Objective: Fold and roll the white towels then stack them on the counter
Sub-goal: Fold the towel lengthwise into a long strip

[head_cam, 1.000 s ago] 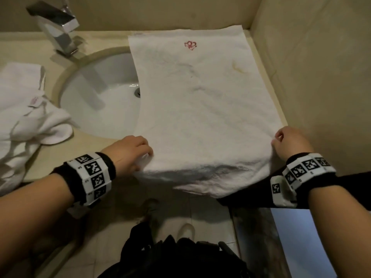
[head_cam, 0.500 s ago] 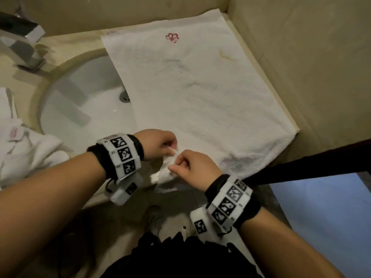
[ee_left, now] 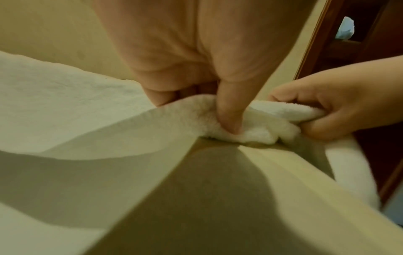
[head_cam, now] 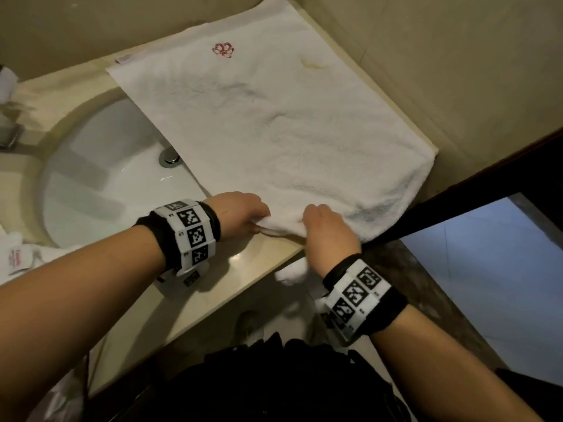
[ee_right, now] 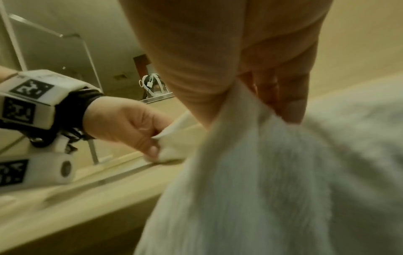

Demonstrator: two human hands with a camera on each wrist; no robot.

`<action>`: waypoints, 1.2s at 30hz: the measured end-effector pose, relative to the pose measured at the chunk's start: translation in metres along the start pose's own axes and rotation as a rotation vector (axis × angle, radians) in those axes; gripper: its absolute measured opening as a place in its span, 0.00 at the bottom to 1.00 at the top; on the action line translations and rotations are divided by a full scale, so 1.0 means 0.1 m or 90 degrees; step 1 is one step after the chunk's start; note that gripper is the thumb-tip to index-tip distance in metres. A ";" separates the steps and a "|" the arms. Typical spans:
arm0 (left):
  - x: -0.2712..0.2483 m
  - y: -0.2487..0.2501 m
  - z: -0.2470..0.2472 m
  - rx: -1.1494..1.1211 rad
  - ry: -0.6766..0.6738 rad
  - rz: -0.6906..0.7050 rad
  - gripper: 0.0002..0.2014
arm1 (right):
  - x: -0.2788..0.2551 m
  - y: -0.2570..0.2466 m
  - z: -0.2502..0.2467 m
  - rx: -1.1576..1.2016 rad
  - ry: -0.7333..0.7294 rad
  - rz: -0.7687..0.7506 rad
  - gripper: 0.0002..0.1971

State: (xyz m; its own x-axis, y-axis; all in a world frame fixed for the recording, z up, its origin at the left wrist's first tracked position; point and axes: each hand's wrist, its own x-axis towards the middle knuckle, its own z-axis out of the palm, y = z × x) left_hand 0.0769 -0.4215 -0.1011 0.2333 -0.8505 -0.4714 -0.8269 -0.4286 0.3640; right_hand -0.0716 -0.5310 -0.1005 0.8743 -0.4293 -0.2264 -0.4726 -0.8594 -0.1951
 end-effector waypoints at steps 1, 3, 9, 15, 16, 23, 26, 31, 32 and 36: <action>0.01 -0.01 -0.01 0.009 0.003 -0.001 0.14 | -0.04 0.11 -0.04 -0.015 0.001 0.009 0.12; 0.02 -0.05 -0.02 0.024 0.005 -0.008 0.13 | -0.16 0.37 -0.15 0.006 0.000 0.064 0.12; 0.05 -0.16 -0.10 -0.078 0.060 -0.018 0.12 | -0.54 0.95 -0.40 0.268 0.115 0.116 0.09; 0.12 -0.13 -0.26 -0.078 0.100 -0.007 0.12 | -0.47 1.01 -0.30 0.488 0.126 0.163 0.12; 0.12 -0.13 -0.29 -0.082 0.111 -0.002 0.12 | -0.46 1.01 -0.29 0.483 0.122 0.155 0.14; 0.14 -0.12 -0.32 0.219 0.012 -0.017 0.14 | -0.71 1.29 -0.28 0.524 0.109 0.188 0.08; 0.17 -0.18 -0.37 0.168 -0.029 -0.050 0.13 | -0.73 1.26 -0.23 0.621 0.039 0.224 0.10; 0.37 -0.08 -0.78 0.111 0.106 -0.028 0.14 | -0.65 1.39 -0.18 0.646 0.100 0.292 0.09; 0.43 -0.02 -0.89 0.108 0.134 -0.010 0.14 | -0.65 1.44 -0.18 0.670 0.123 0.304 0.10; 0.86 0.37 -1.36 0.130 0.208 0.060 0.14 | -0.53 1.73 -0.34 0.704 0.275 0.353 0.10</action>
State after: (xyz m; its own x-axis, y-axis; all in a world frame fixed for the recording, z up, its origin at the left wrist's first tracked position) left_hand 0.1364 -0.5519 -0.0187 0.2753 -0.9493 -0.1517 -0.9294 -0.3031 0.2107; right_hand -0.1958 -0.6666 -0.0901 0.4024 -0.8814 -0.2475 -0.4392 0.0513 -0.8969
